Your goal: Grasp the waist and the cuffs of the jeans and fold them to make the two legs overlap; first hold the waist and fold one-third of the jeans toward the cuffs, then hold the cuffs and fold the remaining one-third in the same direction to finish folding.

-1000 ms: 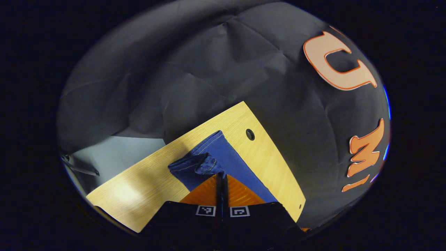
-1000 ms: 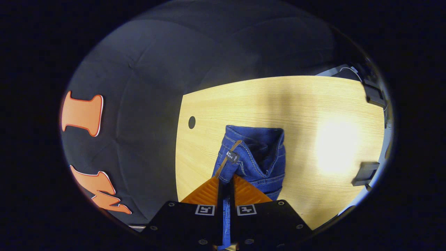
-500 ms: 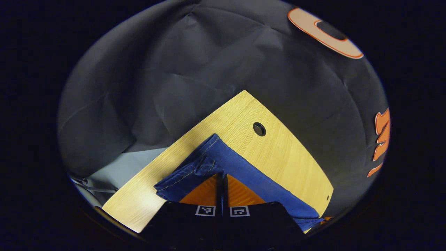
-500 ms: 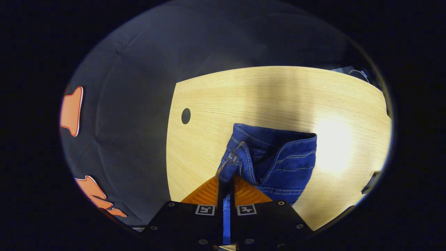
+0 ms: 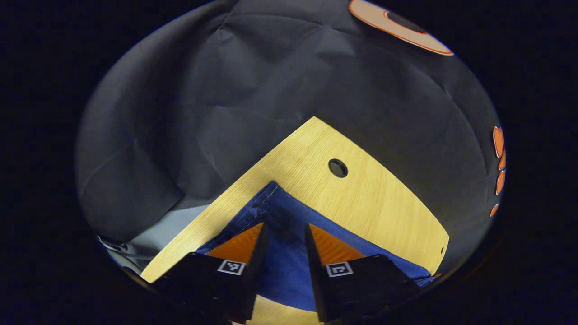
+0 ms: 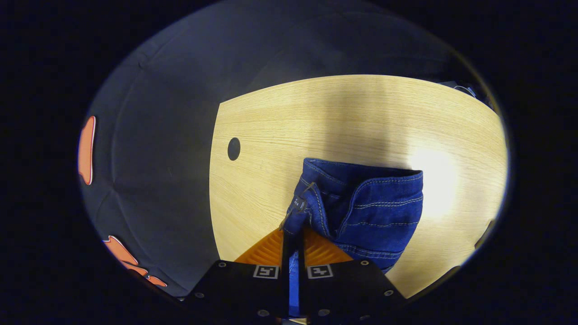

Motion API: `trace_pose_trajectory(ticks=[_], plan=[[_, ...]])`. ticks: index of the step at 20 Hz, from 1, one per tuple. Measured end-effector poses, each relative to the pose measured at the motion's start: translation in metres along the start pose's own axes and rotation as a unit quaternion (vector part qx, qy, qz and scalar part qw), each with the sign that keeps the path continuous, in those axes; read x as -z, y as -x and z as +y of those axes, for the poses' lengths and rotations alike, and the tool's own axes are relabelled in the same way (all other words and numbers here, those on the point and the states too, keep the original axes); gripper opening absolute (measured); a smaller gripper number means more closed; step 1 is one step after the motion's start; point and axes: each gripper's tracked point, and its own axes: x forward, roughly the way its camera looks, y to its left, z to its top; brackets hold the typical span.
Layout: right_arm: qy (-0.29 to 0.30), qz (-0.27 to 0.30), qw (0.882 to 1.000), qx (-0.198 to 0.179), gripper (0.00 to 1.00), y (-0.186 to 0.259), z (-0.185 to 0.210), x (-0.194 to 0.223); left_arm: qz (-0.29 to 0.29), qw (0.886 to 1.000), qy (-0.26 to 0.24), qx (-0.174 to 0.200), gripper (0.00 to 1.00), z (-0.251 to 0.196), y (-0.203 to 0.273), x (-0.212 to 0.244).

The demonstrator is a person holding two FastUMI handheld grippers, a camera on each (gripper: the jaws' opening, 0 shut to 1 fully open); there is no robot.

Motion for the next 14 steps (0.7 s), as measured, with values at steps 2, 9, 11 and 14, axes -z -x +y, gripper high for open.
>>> trace_pose_trajectory(ticks=[2,9,11,14], plan=[[0.002,-0.006,1.000,-0.008,0.19,0.003,0.004,-0.001,0.004,1.000,-0.005,0.008,0.73,-0.005,0.003,0.003],[0.037,-0.042,0.998,-0.025,0.59,0.036,0.005,-0.001,-0.018,0.999,-0.021,0.022,0.97,-0.016,0.033,-0.006],[0.055,-0.051,0.997,-0.017,0.78,0.047,-0.002,0.005,-0.027,0.998,-0.045,0.030,0.98,-0.020,0.050,-0.011],[0.088,-0.075,0.993,-0.021,0.87,0.067,-0.009,0.018,-0.058,0.993,-0.095,0.050,0.98,-0.036,0.076,-0.020]])
